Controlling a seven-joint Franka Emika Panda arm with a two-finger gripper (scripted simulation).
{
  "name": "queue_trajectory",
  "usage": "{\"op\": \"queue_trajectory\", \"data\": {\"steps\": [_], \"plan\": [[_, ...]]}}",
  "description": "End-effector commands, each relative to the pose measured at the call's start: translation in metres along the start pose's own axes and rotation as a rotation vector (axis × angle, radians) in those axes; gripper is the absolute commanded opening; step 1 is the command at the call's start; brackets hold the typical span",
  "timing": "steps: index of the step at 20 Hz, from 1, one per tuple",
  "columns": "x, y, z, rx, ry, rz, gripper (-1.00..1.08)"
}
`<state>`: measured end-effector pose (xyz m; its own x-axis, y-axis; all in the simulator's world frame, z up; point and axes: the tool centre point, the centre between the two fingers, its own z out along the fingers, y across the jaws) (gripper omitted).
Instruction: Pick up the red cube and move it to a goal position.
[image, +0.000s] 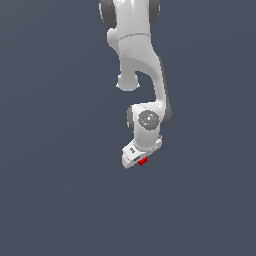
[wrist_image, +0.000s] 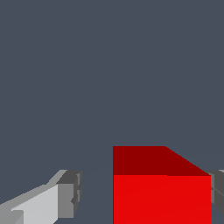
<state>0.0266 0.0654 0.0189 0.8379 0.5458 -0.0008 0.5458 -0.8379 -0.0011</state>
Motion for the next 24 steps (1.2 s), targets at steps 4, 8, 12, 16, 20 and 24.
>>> {"op": "queue_trajectory", "data": {"steps": [4, 8, 12, 16, 20, 24], "plan": [[0.000, 0.001, -0.001, -0.001, 0.001, 0.001, -1.00], [0.000, 0.001, -0.001, -0.001, 0.001, 0.001, -1.00], [0.000, 0.001, -0.001, -0.001, 0.001, 0.001, -1.00], [-0.001, 0.001, -0.003, -0.001, 0.000, 0.002, -1.00], [-0.006, 0.001, -0.010, -0.001, 0.000, 0.002, -1.00], [-0.015, 0.003, -0.024, -0.001, 0.000, 0.001, -1.00]]}}
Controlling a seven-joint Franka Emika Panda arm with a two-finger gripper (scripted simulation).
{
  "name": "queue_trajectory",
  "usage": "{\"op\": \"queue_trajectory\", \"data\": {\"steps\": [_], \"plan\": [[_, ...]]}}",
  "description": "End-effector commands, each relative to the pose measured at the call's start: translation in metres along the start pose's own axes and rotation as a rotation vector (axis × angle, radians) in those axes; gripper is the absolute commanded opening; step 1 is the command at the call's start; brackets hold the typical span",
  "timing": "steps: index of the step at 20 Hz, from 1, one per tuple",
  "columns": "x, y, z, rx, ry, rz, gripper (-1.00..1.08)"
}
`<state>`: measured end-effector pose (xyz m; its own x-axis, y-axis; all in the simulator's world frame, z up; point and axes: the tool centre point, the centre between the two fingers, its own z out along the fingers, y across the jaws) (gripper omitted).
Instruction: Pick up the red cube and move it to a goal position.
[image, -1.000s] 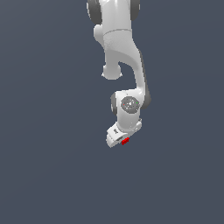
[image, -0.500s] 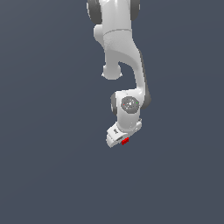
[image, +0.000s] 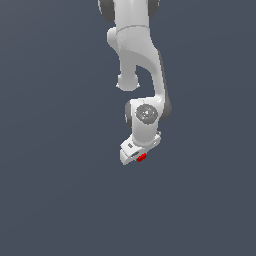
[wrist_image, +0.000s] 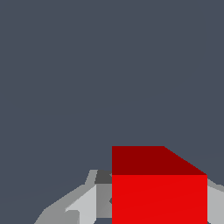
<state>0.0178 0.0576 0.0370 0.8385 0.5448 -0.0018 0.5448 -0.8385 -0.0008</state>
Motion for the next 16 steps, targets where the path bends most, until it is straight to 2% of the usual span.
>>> {"op": "queue_trajectory", "data": {"steps": [1, 16], "plan": [[-0.006, 0.001, -0.011, -0.001, 0.001, 0.000, -1.00], [-0.074, 0.011, -0.120, -0.002, 0.001, 0.000, -1.00]]}}
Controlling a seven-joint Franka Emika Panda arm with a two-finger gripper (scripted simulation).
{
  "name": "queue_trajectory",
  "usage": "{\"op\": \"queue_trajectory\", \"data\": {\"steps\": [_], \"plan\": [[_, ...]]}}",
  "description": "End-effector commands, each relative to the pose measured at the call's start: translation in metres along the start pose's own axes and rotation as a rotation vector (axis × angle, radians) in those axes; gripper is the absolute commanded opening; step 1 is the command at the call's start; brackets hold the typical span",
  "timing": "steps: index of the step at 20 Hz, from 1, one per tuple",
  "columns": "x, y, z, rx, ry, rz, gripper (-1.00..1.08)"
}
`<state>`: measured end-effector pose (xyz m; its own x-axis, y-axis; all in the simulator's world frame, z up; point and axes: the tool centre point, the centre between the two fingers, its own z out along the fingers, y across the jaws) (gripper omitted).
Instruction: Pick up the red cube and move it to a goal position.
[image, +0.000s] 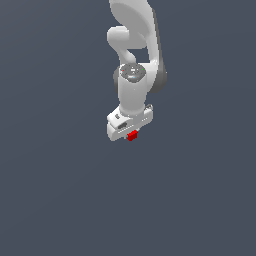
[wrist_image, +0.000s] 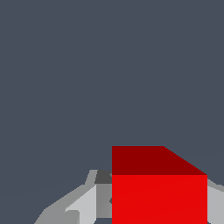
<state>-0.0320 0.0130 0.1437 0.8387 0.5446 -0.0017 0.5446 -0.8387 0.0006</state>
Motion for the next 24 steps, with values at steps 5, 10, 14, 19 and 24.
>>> {"op": "queue_trajectory", "data": {"steps": [5, 10, 14, 19, 24], "plan": [[-0.033, 0.005, -0.055, 0.000, 0.001, 0.000, -1.00], [-0.053, 0.009, -0.090, 0.001, 0.002, 0.000, -1.00], [-0.065, 0.012, -0.112, 0.001, 0.002, 0.000, -1.00], [-0.074, 0.014, -0.128, 0.001, 0.002, 0.000, -1.00], [-0.076, 0.016, -0.133, 0.001, 0.002, 0.000, -1.00]]}}
